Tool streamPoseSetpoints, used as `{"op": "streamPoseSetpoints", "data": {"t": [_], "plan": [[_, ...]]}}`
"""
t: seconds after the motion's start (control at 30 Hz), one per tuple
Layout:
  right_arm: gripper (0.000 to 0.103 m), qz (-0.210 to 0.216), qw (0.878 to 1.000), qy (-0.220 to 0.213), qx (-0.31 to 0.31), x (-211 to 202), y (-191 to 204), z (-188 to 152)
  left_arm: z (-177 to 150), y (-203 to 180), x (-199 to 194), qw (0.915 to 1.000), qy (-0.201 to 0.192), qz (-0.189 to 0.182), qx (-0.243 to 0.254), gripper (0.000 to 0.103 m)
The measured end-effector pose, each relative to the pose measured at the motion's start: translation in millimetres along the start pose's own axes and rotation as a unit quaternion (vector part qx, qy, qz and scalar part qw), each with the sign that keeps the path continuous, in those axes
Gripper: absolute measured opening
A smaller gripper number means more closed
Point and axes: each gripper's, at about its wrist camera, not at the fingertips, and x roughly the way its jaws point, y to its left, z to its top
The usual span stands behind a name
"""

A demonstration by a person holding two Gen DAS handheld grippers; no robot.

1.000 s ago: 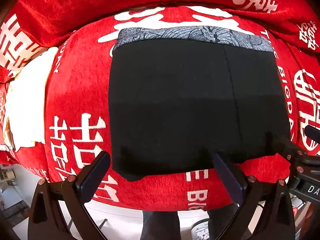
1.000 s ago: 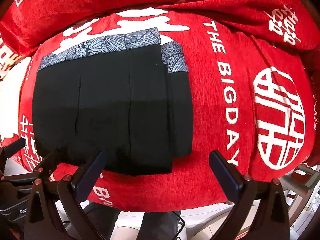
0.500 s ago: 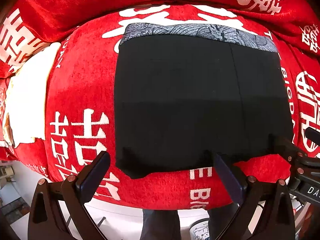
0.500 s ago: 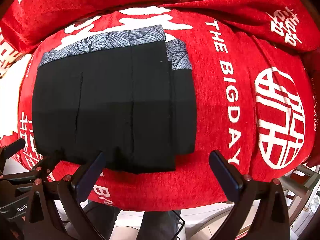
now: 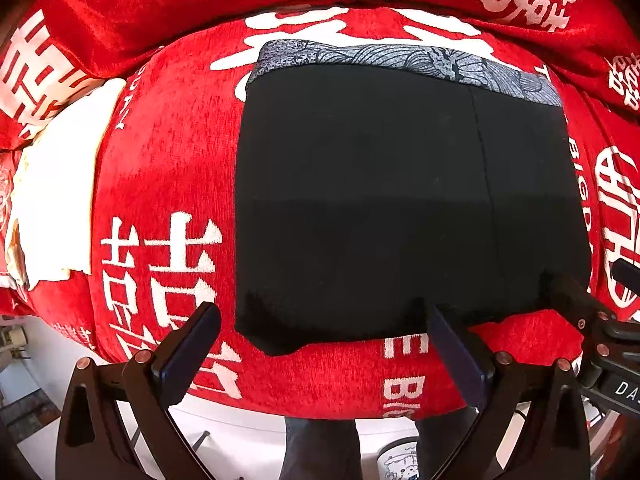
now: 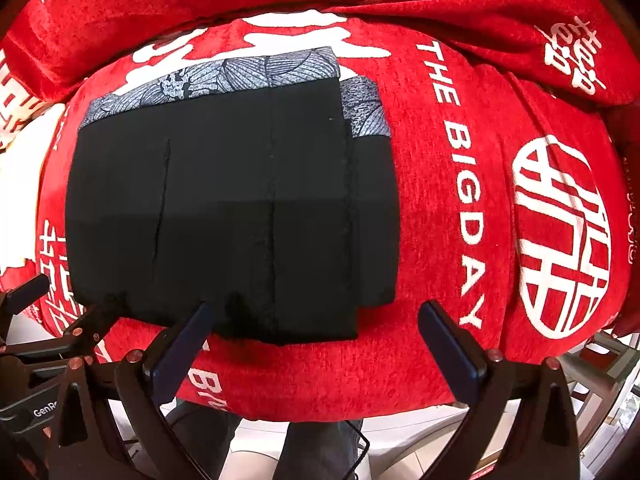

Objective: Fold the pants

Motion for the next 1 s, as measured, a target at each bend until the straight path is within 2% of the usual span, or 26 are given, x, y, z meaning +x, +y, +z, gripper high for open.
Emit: {"op": "streamPoseSetpoints", "data": {"t": [1.0], "plan": [[0.103,-0.001,1.0,0.004,-0.001,3.6,1.1,-1.9,2.2,-0.5,0.0,0.9999,0.0,-0.012,0.0,0.103]]}}
